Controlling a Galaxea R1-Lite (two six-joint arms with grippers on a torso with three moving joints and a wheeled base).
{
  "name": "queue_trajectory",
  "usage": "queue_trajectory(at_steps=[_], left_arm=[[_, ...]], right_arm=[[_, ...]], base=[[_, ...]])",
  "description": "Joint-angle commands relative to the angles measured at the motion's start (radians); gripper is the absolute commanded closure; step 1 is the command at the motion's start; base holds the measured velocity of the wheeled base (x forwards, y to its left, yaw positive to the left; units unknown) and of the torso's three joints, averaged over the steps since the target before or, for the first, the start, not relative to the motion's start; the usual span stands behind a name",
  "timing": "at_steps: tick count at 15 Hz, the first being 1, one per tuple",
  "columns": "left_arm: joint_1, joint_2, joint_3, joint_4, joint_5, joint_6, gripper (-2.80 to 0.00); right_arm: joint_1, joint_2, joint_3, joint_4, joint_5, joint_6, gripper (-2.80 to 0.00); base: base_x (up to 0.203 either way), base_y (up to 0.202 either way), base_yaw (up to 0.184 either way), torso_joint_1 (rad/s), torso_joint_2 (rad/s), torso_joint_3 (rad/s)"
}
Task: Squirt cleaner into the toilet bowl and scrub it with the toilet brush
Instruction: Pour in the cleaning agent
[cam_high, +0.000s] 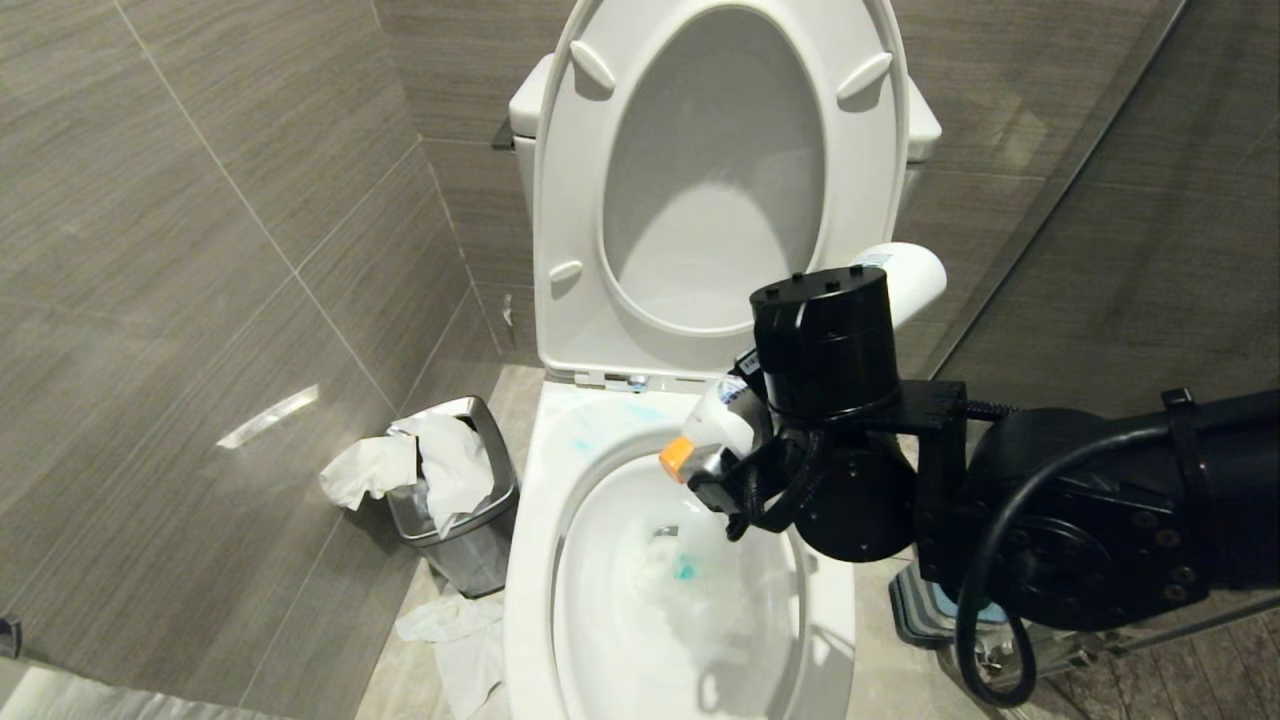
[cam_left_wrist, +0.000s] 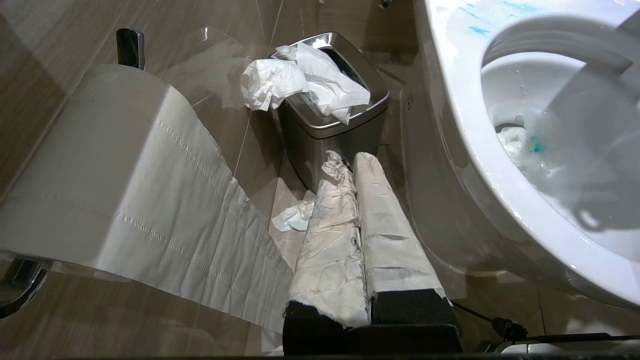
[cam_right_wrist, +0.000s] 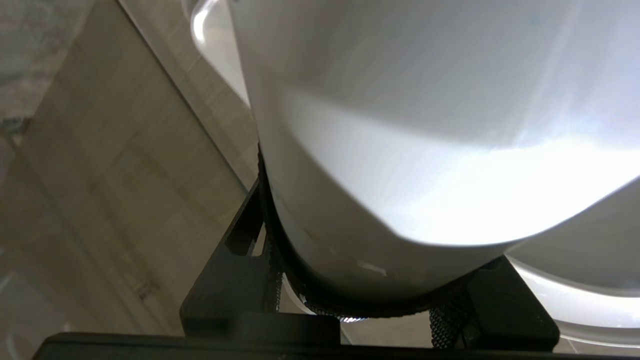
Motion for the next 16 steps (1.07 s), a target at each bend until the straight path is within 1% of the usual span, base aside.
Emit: queue_trajectory(at_steps=[1,7,9,16], left_arm=[[0.000,0.000,0.000,0.000,0.000,0.000,0.00],[0.000,0.000,0.000,0.000,0.005,-0.008,0.00],[0.000,0.000,0.000,0.000,0.006,-0.013,0.00],[0.000,0.000,0.000,0.000,0.006,-0.013,0.00]], right_arm=[[0.013,0.031,-0.025,-0.003,-0.004,-0.008,0.00],[0.012,0.106,-0.133,-0.001,-0.008,-0.018,0.00],[0.012,0.119,-0.140,-0.001,-0.012,-0.032,0.00],[-0.006,0.137,-0.154,-0.001,-0.029,-0.033,0.00]], base=[[0.000,0.000,0.000,0.000,0.00,0.000],[0.000,0.000,0.000,0.000,0.00,0.000],[0.000,0.000,0.000,0.000,0.00,0.000],[0.000,0.000,0.000,0.000,0.00,0.000]])
